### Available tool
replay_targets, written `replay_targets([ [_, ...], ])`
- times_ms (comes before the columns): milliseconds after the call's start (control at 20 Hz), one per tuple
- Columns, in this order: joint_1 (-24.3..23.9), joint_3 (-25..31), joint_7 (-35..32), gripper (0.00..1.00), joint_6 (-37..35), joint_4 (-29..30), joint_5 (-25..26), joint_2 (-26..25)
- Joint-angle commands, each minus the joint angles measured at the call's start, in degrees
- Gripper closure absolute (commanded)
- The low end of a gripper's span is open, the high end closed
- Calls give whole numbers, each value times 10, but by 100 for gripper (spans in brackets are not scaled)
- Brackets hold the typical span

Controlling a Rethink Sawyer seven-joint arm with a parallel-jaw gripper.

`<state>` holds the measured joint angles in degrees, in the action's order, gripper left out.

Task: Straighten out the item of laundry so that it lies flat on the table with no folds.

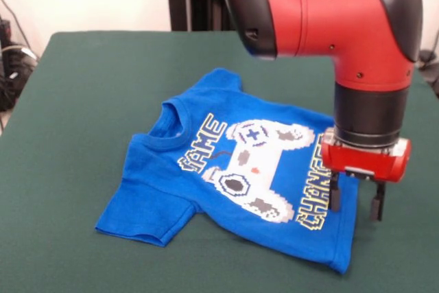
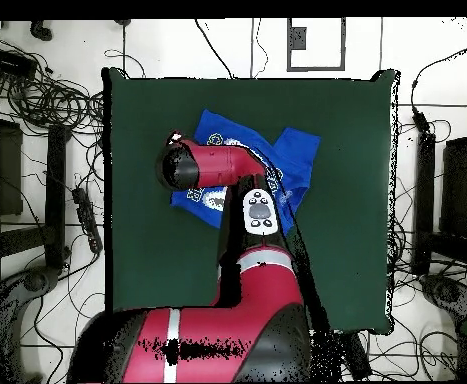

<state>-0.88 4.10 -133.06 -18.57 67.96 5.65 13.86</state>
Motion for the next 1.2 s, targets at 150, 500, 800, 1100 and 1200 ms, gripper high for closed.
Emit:
replay_targets([
  [150, 45, -25, -124, 0, 59, 21, -34, -54],
  [500, 67, -34, -138, 0, 75, 20, -83, -69],
  [800, 74, -32, -126, 0, 81, 18, -112, -79],
  [1100, 75, -26, -122, 0, 66, 33, -141, -70],
  [1200, 90, -39, -137, 0, 59, 34, -157, -68],
])
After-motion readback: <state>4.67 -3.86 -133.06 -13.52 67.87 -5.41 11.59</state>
